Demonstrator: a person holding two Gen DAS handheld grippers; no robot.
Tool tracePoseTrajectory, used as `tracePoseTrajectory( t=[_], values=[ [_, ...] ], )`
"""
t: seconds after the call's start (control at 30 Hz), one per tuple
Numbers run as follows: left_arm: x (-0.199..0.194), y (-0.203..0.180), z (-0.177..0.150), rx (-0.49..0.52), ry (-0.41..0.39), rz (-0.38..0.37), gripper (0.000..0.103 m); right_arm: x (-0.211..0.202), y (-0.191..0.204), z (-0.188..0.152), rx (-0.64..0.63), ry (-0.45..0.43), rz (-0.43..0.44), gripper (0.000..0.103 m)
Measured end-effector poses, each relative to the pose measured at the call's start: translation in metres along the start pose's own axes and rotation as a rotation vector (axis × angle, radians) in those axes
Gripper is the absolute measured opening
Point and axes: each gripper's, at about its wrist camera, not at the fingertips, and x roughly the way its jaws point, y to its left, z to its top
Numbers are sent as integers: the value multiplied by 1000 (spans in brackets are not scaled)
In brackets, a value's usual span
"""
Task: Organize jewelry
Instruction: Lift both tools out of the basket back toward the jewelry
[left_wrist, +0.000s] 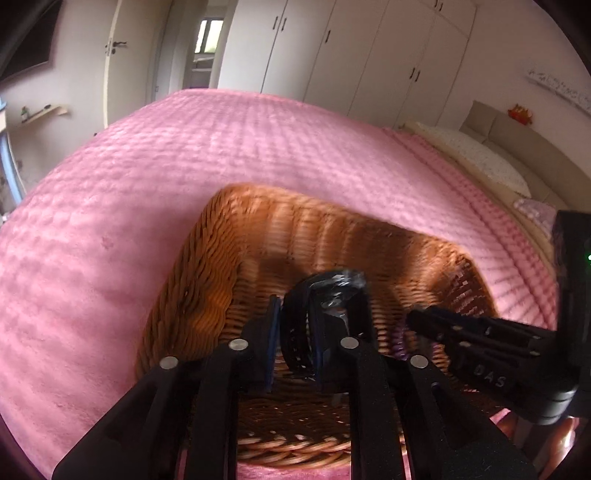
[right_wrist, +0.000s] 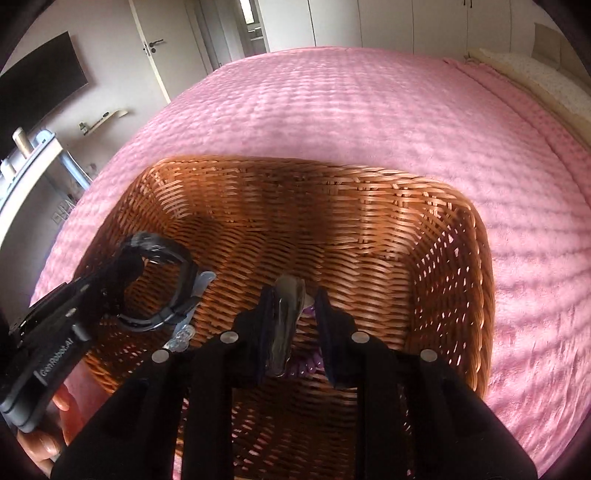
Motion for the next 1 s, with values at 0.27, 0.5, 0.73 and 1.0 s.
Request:
tracePoseTrajectory(
  t=[0.27,0.5,0.73,1.0],
  values=[
    [-60,-3,-2,0,-87,-52,26,-53,-2,-13,-1,-90,38,48],
    [-131,-2,-31,13,-143,-104,27,-134,14,-60,-67,-210,56,48],
    [-177,-11,-88,42,-132,-153,28,-171,16,-123,-99,-301,84,48],
    [-165,-16,-140,51,-78,-139,34,-150,-15,-183,-30,-239,82,48]
  ],
)
